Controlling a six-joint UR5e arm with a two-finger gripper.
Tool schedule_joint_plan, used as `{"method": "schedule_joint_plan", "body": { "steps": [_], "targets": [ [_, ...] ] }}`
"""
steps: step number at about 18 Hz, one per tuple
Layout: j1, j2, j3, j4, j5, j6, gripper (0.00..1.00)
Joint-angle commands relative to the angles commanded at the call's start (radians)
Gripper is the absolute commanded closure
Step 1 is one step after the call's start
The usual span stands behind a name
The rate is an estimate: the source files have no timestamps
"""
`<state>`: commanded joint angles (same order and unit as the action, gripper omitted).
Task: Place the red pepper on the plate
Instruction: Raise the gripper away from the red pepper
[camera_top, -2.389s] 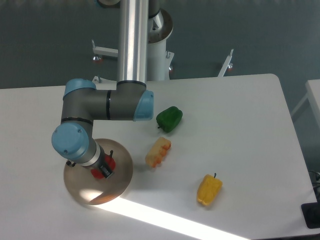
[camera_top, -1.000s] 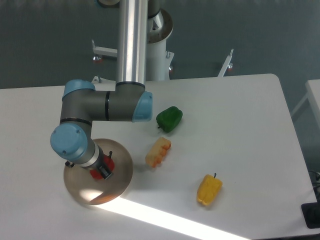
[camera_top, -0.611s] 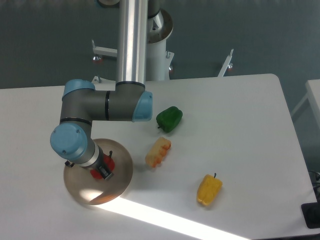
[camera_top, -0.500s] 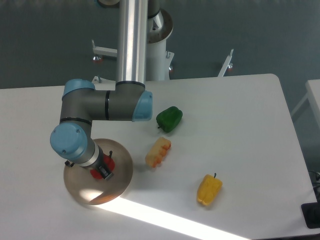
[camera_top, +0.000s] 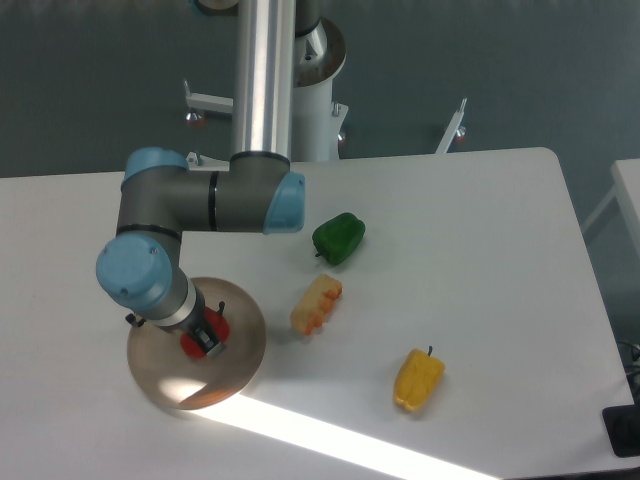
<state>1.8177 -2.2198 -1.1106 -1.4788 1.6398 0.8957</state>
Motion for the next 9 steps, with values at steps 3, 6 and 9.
{"method": "schedule_joint_plan", "body": {
  "steps": [3,6,9],
  "targets": [
    [0.052,0.048,-0.009,0.000,0.002,0.052,0.16],
    [0.121,0.077,-0.011,-0.002,0.000,0.126,0.13],
    [0.195,0.097,-0.011,0.005,0.000,0.179,0.09]
  ]
}}
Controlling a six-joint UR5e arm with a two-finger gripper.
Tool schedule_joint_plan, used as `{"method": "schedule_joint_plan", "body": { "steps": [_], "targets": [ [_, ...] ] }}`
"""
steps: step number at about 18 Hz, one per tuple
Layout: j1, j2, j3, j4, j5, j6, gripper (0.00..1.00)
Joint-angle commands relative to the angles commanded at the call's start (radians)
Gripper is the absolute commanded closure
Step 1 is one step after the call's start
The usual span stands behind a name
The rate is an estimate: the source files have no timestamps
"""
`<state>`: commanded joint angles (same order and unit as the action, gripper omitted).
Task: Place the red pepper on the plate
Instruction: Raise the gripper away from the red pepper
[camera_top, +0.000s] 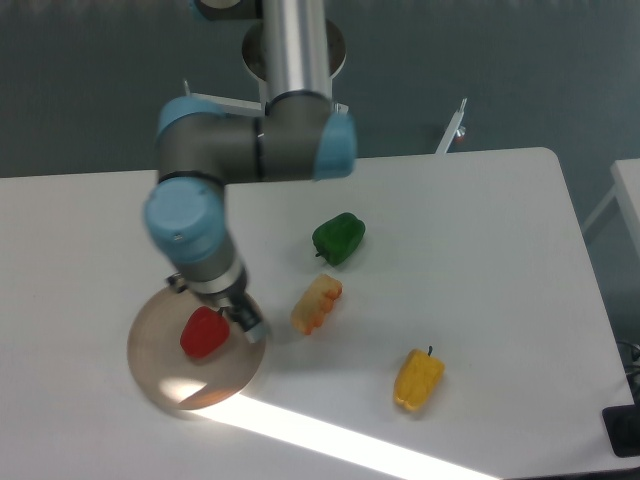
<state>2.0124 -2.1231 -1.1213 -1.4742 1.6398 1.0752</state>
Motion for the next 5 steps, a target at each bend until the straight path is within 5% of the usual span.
{"method": "schedule_joint_plan", "body": {
  "steps": [5],
  "targets": [
    [0.063,0.000,0.002,0.026,0.014,0.061,0.04]
  ]
}}
